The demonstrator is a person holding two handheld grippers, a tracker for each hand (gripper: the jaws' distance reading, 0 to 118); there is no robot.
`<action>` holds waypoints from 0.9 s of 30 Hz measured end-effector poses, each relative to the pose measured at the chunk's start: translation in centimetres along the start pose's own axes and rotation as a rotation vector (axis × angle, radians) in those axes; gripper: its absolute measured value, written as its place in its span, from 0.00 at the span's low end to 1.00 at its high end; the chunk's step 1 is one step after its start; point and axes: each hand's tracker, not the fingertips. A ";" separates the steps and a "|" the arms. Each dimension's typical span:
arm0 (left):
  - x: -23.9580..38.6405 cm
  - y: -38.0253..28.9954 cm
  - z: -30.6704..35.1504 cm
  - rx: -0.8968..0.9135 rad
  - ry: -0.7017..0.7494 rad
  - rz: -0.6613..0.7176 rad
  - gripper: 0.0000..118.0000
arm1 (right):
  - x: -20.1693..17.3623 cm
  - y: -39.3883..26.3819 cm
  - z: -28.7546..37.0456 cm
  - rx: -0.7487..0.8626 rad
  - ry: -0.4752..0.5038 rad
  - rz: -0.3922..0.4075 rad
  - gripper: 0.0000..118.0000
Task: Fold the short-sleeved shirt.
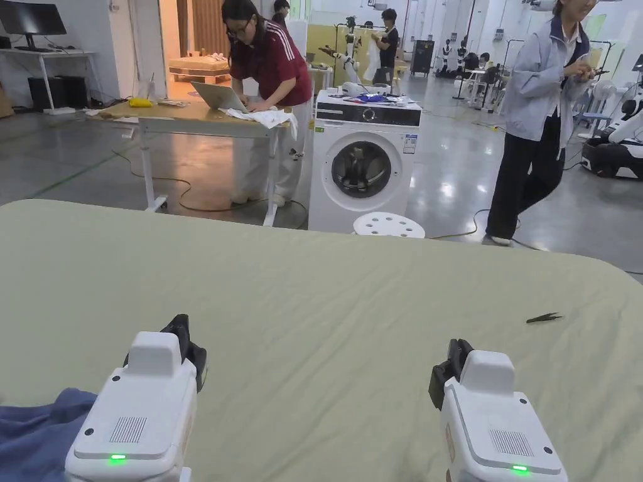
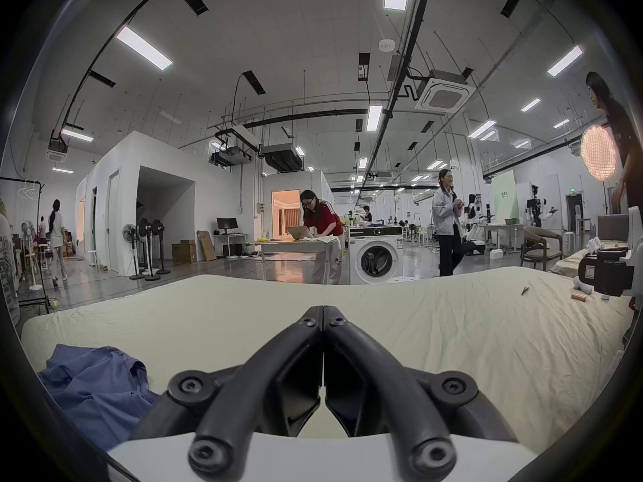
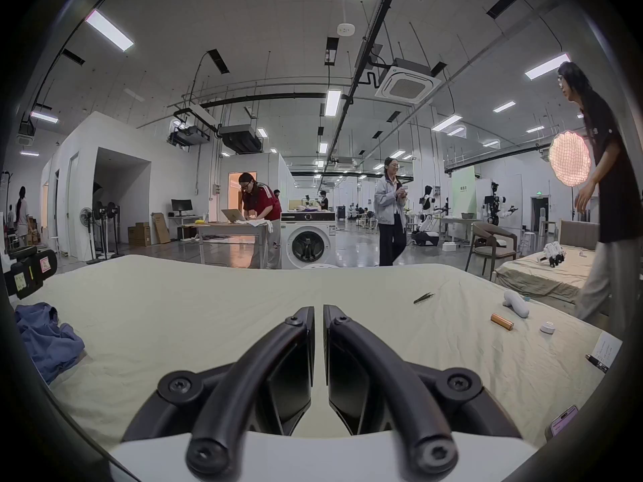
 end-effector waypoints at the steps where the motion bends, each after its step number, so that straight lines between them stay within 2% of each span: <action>1: 0.0 0.0 0.0 -0.001 0.001 -0.002 0.00 | 0.0 -0.1 0.0 -0.005 -0.003 -0.002 0.04; 12: -0.2 -0.1 0.0 0.007 -0.004 -0.007 0.00 | 0.3 0.1 0.0 -0.013 -0.003 -0.018 0.04; 23: -0.5 0.2 0.3 -0.006 -0.009 -0.024 0.00 | 0.0 -0.3 -0.3 -0.057 0.006 0.056 0.03; 25: -0.7 0.2 0.4 -0.011 -0.010 -0.015 0.00 | 0.2 -0.3 -0.3 -0.067 -0.008 0.046 0.03; 27: -0.8 0.3 0.5 -0.017 -0.010 0.016 0.00 | 0.6 -0.2 -0.4 -0.072 -0.013 -0.006 0.03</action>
